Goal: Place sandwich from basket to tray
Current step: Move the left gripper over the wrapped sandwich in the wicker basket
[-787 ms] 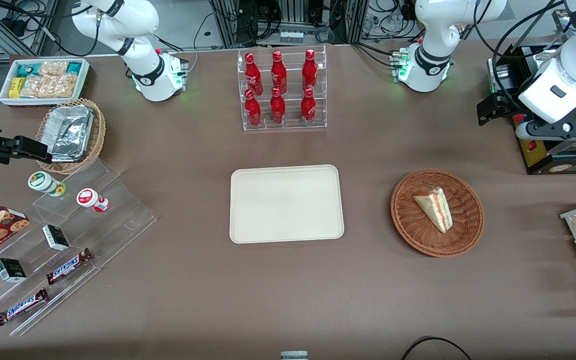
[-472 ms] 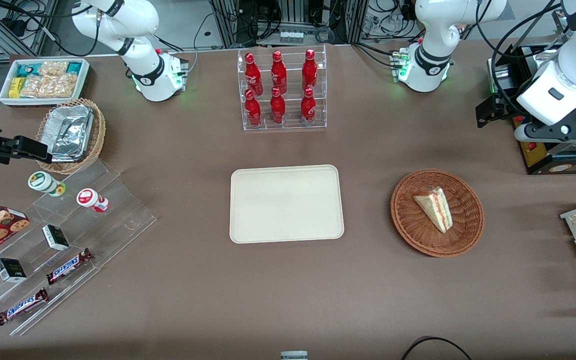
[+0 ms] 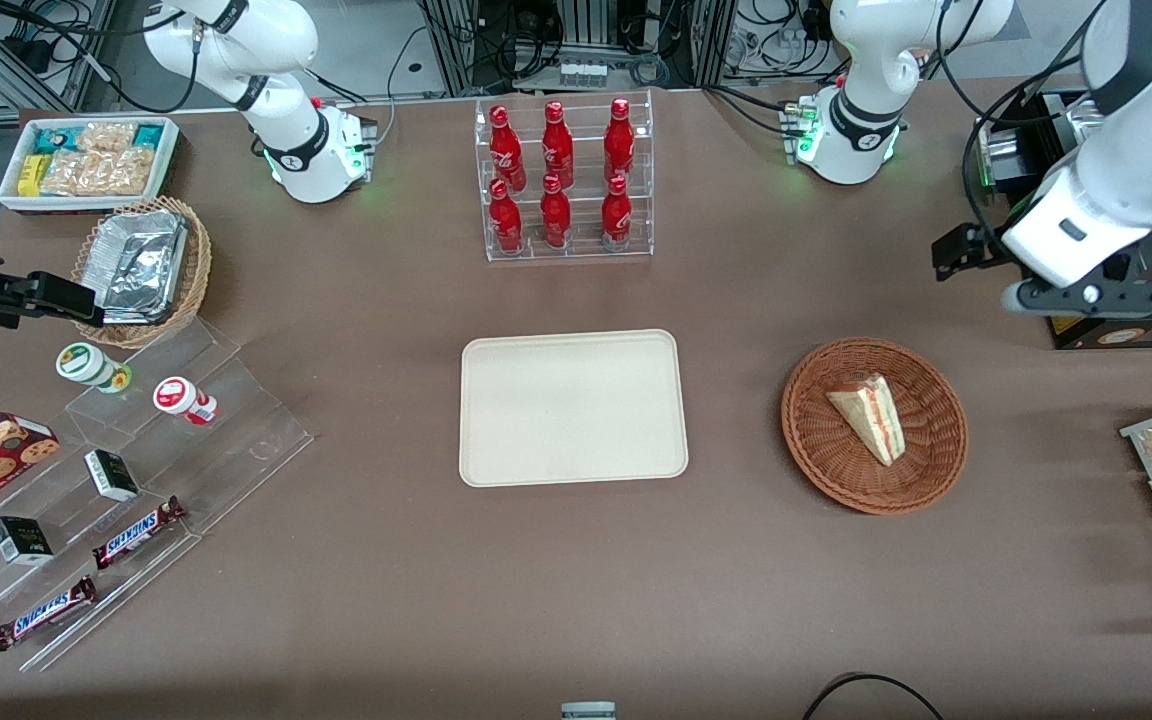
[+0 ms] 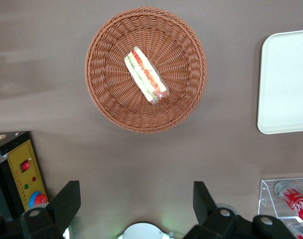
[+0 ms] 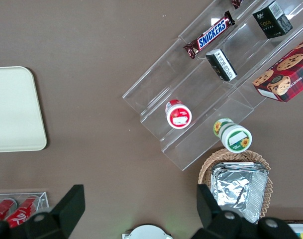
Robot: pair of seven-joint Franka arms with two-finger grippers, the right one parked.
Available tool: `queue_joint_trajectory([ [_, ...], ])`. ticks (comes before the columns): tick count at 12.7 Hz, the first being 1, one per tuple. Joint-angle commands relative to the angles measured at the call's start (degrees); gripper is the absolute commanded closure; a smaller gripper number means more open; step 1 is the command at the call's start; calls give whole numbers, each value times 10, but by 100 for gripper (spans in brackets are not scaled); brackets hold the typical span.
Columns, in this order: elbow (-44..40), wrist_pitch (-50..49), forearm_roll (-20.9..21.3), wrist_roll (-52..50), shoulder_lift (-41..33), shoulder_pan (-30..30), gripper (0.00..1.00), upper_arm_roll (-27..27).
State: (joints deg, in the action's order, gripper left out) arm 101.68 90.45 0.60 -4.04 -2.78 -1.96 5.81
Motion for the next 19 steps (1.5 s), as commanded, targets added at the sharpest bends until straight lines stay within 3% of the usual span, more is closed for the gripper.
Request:
queue_joint_trajectory([
  [1, 63, 70, 6, -4, -9, -8, 0, -8],
  [8, 235, 312, 7, -11, -1, -7, 0, -10],
  [10, 239, 339, 6, -18, 22, -1, 0, -10],
  [19, 238, 421, 7, -339, 86, -8, 0, -7],
])
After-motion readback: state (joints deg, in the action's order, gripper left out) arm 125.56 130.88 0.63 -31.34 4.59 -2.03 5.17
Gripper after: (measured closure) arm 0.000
